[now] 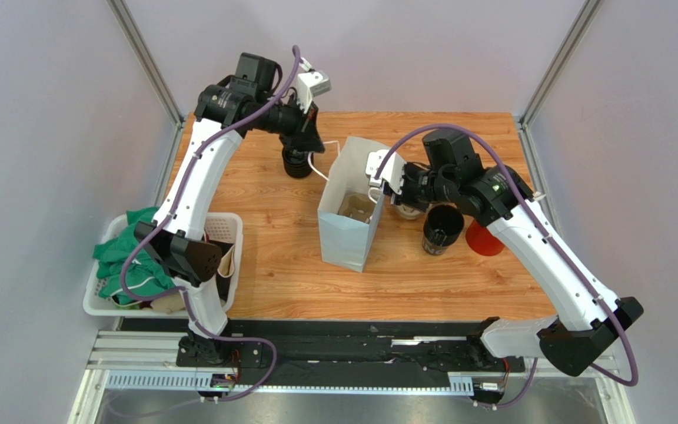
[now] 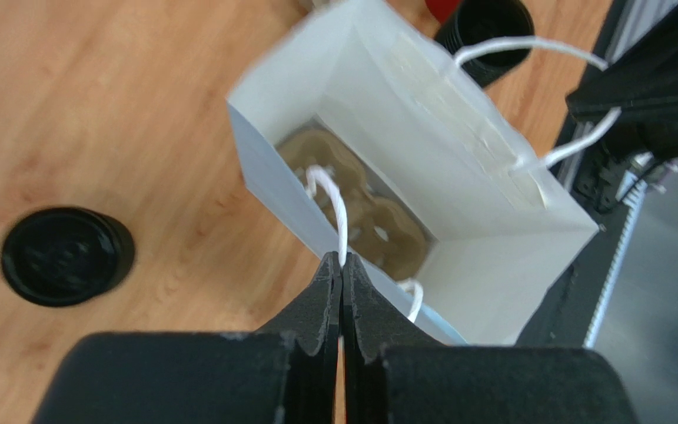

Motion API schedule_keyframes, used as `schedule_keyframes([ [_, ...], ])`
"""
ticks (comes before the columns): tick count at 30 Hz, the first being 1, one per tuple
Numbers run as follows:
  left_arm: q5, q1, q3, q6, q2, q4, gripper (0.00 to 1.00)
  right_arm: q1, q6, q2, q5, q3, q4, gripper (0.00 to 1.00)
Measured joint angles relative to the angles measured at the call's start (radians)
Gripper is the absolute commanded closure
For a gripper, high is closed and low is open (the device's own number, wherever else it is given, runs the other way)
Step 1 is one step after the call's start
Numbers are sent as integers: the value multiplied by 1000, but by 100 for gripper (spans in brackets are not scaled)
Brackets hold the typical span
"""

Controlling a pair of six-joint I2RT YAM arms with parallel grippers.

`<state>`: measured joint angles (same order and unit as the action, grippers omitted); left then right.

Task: Pack the takeout coffee

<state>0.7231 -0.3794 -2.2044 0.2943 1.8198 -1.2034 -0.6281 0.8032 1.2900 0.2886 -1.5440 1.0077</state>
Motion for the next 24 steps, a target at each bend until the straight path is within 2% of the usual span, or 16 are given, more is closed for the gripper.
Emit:
schedule_keyframes([
  [4,-35,0,-190,10,45,-11,100,-4,-16,0,4,-33,-5,100],
  [10,-67,-7,-280,37,39,-9,100,-53,-26,-28,9,-8,-6,100],
  [14,-79,-24,-254,56,39,-8,100,-100,-26,-56,9,73,6,100],
  [24,-115,-127,28,144,-32,-15,100,-308,-26,-117,-23,377,38,100],
])
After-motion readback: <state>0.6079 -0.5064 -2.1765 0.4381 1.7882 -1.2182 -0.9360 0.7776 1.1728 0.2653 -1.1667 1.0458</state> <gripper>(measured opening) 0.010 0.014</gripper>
